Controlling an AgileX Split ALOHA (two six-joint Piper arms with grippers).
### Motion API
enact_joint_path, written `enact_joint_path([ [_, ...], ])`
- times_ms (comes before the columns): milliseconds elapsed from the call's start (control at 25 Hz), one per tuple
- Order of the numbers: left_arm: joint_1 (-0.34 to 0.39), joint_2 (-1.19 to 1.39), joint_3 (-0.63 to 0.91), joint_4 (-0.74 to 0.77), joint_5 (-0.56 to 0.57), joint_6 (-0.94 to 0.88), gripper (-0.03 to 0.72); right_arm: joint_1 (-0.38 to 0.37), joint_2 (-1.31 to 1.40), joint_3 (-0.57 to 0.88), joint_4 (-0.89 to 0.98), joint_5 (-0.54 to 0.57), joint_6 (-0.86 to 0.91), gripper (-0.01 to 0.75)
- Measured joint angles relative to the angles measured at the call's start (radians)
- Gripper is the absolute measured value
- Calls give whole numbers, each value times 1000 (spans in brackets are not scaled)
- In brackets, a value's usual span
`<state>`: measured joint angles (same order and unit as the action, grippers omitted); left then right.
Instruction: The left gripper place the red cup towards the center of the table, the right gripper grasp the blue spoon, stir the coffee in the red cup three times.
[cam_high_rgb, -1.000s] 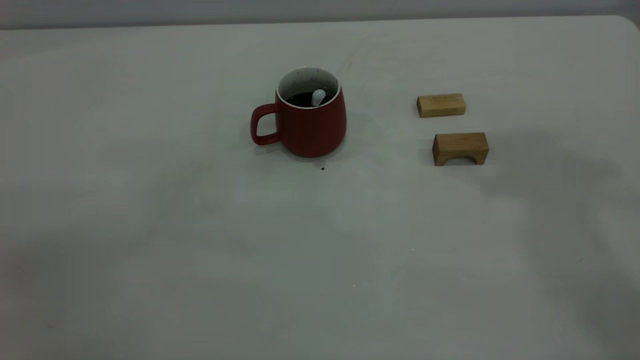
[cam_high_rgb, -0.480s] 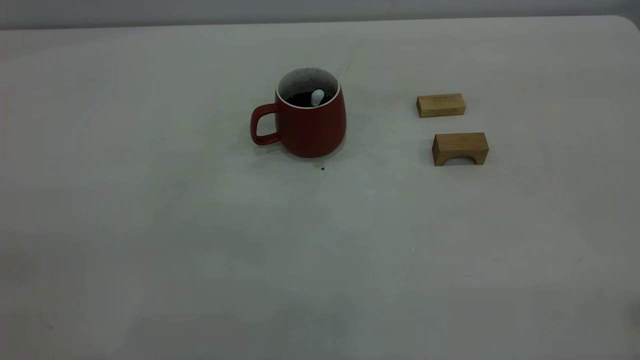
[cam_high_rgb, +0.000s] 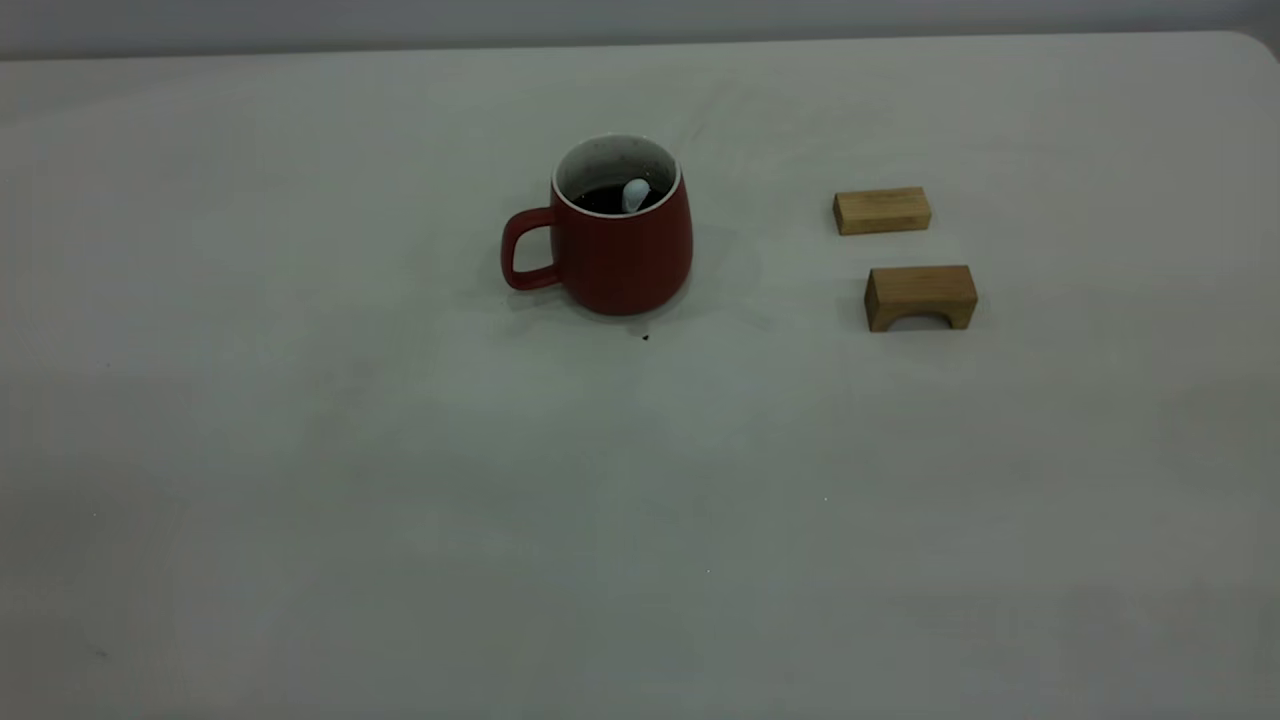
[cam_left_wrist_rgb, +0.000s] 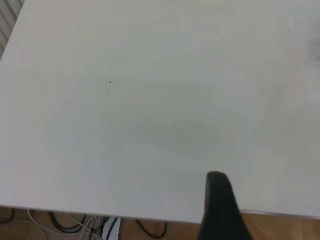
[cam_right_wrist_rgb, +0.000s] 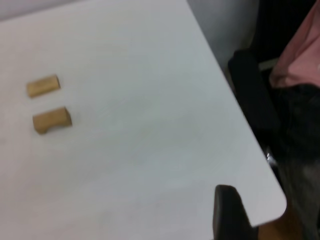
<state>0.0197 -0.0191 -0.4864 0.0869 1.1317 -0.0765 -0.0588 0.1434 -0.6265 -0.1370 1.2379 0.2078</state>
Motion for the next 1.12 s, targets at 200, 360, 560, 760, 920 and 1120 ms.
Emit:
enact_joint_path([
  [200,0,0,0,0,0,0,551,0,-106,94,39,-13,-35,452],
  [360,0,0,0,0,0,0,551,0,-124,135,90,-73,-151,452],
  [560,0,0,0,0,0,0,551,0,-124,140,171,-99,-308,452],
  [760,0,0,0,0,0,0,551,7,-124,146,239,-110,-387,452],
  [920,0,0,0,0,0,0,551,51,-124,146,244,-110,-396,452],
  [1120,0,0,0,0,0,0,551,120,-124,146,245,-110,-397,452],
])
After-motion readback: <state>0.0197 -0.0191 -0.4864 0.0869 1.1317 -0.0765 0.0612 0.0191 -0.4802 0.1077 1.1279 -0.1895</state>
